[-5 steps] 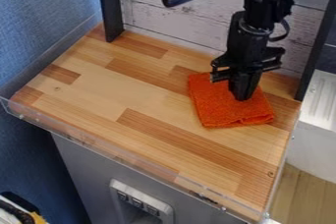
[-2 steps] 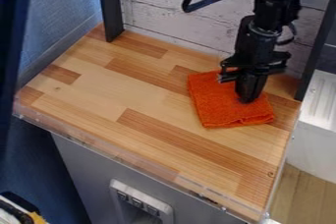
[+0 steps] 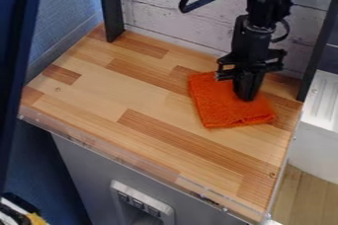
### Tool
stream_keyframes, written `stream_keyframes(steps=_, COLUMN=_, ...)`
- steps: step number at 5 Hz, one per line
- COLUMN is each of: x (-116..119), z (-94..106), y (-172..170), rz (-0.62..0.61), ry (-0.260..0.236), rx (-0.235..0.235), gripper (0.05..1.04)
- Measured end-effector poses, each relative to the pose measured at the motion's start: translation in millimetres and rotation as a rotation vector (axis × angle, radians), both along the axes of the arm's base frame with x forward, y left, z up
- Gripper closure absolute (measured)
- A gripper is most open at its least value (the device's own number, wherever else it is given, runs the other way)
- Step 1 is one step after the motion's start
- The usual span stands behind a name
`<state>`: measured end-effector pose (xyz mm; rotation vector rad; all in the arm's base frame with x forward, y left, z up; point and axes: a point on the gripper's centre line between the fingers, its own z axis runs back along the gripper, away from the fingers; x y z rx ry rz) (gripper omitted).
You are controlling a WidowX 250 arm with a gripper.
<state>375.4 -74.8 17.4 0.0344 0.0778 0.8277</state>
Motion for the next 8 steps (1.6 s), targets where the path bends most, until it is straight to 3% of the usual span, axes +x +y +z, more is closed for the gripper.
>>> stream_keyframes(steps=1, x=2.5, z=-4.5, y=-2.8, rz=-0.007, ry=-0.007, rx=-0.032, gripper=1.001)
stream_keyframes(steps=2, x=4.1, z=-0.9, y=-4.4, rz=-0.084, ry=-0.004, rx=-0.07, gripper=0.85)
stream_keyframes(steps=3, x=-3.9, z=7.1, y=-2.5, rz=-0.211, ry=0.009, rx=-0.099, gripper=0.596)
stream_keyframes(steps=4, x=-13.8, z=38.3, y=0.2, rz=-0.351, ry=-0.052, rx=-0.122, gripper=0.421)
stream_keyframes(steps=5, x=-29.1, z=45.3, y=3.0, rz=-0.395, ry=-0.084, rx=-0.121, gripper=0.715)
stream_keyframes(steps=6, x=-36.6, z=46.8, y=1.9, rz=-0.394, ry=-0.132, rx=-0.09, gripper=0.927)
stream_keyframes(steps=7, x=-41.2, z=39.6, y=3.9, rz=-0.352, ry=-0.152, rx=-0.047, gripper=1.017)
stream_keyframes(steps=8, x=-46.3, z=40.7, y=3.9, rz=-0.29, ry=-0.174, rx=0.0, gripper=1.024)
